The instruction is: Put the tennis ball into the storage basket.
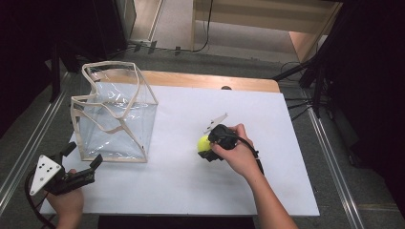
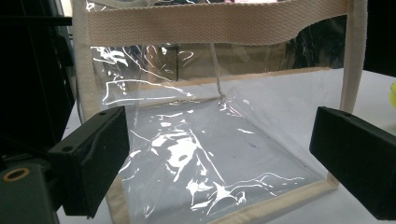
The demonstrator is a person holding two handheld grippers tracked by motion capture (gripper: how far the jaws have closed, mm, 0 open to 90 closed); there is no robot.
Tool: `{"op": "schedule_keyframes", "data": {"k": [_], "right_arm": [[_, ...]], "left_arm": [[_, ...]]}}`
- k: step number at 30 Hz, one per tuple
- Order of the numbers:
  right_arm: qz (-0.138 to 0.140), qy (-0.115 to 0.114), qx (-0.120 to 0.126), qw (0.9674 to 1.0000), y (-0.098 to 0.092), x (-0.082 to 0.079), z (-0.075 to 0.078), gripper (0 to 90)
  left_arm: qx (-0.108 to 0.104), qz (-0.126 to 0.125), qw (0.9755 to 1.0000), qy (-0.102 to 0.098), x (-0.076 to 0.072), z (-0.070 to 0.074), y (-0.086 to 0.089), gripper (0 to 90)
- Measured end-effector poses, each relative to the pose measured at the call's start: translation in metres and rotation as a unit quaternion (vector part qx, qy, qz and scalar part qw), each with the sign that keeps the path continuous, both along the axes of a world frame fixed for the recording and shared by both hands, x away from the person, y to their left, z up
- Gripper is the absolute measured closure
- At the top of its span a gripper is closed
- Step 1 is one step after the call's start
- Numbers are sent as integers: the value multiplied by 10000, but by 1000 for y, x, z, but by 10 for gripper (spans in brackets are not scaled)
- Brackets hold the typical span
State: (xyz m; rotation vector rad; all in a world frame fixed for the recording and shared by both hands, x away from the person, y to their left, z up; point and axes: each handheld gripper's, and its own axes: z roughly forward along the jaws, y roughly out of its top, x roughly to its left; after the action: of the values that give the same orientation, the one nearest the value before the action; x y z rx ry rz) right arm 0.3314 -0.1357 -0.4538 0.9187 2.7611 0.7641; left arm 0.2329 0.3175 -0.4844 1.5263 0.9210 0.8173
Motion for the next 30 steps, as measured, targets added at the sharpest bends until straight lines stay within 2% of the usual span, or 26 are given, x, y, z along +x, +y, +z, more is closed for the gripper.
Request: {"op": "schedule_keyframes", "data": {"k": [9, 10, 17, 30], "right_arm": [[265, 8, 18, 9996, 26, 5, -1, 242], [317, 21, 49, 9995, 33, 6, -1, 242], [409, 52, 36, 9991, 47, 8, -2, 242], [691, 19, 160, 9975, 79, 11, 4, 242]], "left_arm": [[-14, -8, 10000, -5, 0, 0, 0, 54], [-9, -5, 10000, 2, 0, 0, 0, 54], [-36, -19, 10000, -5, 0, 0, 1, 54], [-40, -23, 10000, -4, 0, 0, 0, 54]]}}
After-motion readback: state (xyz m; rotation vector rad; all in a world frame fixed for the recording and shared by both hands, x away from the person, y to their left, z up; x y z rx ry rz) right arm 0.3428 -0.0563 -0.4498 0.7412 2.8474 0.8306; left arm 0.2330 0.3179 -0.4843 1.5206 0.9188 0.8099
